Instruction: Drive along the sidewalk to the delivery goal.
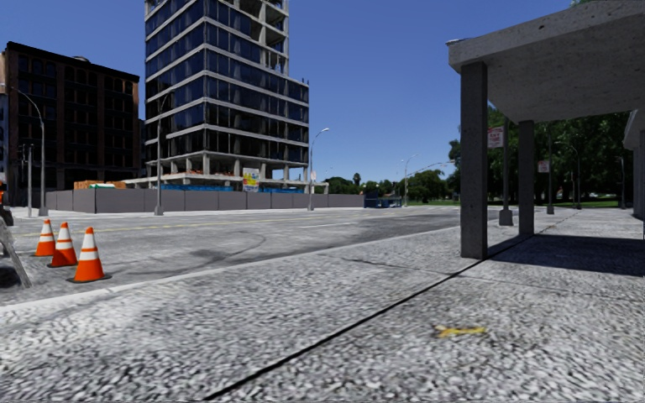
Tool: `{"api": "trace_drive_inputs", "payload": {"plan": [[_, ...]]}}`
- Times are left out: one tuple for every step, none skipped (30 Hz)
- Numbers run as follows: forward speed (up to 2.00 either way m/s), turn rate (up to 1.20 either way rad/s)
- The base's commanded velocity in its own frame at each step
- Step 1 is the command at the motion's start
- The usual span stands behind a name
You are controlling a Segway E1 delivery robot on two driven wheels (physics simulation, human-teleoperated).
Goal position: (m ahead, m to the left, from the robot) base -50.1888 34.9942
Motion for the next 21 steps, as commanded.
{"api": "trace_drive_inputs", "payload": {"plan": [[1.0, 0.68], [1.0, 0.69], [1.0, 0.74], [1.0, 0.76], [1.0, 0.76], [1.0, 0.76], [1.0, 0.77], [1.0, 0.77], [1.0, 0.77], [1.0, 0.77], [1.0, 0.77], [0.99, 0.77], [0.99, 0.77], [0.99, 0.77], [0.99, 0.77], [0.99, 0.77], [0.99, 0.77], [0.99, 0.77], [0.99, 0.77], [0.99, 0.77], [0.99, 0.77]]}}
